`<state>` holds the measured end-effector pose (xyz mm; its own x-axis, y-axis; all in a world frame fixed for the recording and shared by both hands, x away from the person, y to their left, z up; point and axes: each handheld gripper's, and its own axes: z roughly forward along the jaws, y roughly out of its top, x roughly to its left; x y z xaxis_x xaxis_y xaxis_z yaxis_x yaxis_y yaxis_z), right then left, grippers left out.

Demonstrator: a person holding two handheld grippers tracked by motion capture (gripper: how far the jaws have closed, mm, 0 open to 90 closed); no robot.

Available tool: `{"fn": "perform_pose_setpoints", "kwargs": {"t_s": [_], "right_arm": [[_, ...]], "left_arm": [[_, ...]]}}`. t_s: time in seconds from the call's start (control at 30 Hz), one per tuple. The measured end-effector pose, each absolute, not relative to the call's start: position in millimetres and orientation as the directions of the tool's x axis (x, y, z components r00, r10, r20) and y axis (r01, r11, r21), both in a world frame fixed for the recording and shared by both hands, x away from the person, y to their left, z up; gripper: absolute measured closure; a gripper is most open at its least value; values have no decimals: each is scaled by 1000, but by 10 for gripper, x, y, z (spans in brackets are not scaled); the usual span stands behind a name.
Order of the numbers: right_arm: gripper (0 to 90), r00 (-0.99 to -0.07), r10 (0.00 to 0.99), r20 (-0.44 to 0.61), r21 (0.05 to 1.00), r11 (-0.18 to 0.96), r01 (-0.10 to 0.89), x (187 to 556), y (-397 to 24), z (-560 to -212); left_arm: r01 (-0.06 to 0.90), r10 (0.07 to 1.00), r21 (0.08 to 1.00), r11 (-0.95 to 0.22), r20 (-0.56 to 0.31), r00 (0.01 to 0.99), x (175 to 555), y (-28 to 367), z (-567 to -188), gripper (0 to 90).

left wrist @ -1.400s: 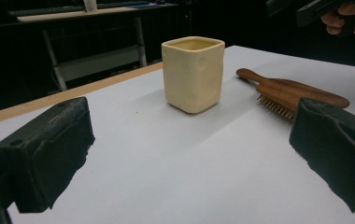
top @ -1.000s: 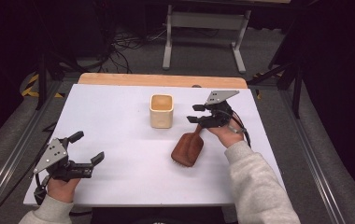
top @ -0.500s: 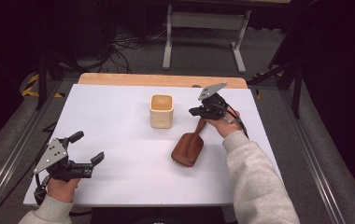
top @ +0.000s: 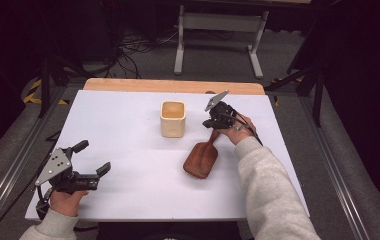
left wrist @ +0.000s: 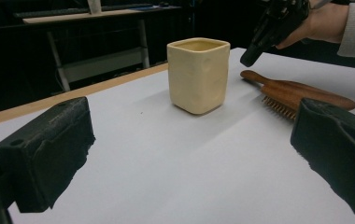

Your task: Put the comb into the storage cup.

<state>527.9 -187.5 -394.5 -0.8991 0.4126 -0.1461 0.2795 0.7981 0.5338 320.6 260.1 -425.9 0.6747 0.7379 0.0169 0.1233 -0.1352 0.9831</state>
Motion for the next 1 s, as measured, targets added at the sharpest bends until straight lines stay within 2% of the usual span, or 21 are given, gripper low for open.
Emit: {"fn": "perform_pose_setpoints", "kwargs": {"t_s": [0.6, 1.0], "right_arm": [[899, -922, 356, -152, 399, 876, 272, 5318, -1845, -4118], [899, -932, 345, -114, 329, 898, 292, 5244, -1911, -4160]], "left_arm": [[124, 739, 982, -140, 21, 674, 3207, 2591, -4268, 4], [132, 735, 981, -140, 14, 678, 3217, 2592, -4271, 4]]}}
